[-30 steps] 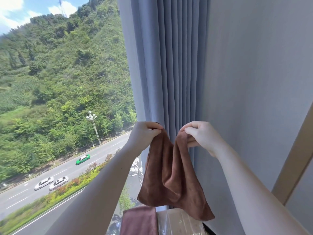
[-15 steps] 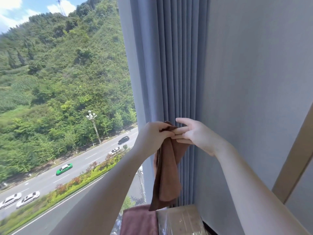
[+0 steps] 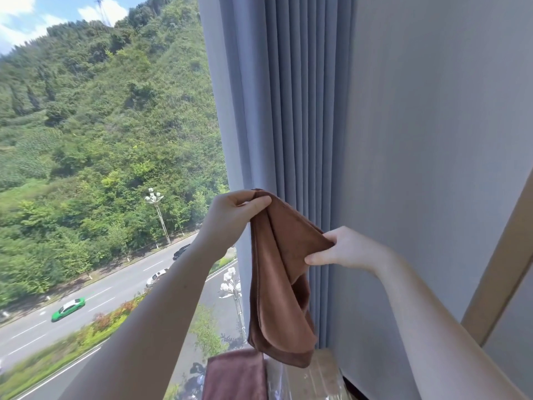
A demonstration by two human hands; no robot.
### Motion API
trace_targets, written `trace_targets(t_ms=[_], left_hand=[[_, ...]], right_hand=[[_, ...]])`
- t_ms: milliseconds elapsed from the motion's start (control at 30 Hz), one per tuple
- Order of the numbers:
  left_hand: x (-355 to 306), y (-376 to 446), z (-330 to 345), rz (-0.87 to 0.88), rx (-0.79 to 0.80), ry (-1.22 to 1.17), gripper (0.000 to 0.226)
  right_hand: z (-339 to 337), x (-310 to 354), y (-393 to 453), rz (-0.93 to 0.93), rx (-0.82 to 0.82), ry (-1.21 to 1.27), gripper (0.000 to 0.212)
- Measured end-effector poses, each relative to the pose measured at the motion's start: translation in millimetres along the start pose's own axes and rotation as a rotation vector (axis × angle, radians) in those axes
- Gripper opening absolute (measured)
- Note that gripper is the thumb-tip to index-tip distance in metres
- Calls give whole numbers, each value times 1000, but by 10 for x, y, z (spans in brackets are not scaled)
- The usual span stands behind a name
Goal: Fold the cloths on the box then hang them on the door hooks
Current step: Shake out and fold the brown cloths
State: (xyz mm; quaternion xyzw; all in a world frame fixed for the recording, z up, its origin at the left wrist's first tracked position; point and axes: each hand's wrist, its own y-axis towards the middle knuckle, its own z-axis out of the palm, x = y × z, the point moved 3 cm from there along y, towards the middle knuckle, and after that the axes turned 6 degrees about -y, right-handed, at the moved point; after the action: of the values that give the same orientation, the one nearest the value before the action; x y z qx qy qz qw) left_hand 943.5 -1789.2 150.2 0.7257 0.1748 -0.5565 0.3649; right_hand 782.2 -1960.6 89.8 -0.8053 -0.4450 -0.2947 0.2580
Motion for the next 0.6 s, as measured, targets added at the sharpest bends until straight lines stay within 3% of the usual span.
trace_targets(t_ms=[300,467,600], left_hand=[[205,-35,-194,-30,-41,141,9],[272,-28,-253,-52,-41,71,13],[269,-24,-279,-72,-56,-38,17]], right_hand=[[-295,75,45,-127,-357,88,23],[-383,126,119,-76,-196,-137,18],[-458,102,76,-148,-271,87,8]])
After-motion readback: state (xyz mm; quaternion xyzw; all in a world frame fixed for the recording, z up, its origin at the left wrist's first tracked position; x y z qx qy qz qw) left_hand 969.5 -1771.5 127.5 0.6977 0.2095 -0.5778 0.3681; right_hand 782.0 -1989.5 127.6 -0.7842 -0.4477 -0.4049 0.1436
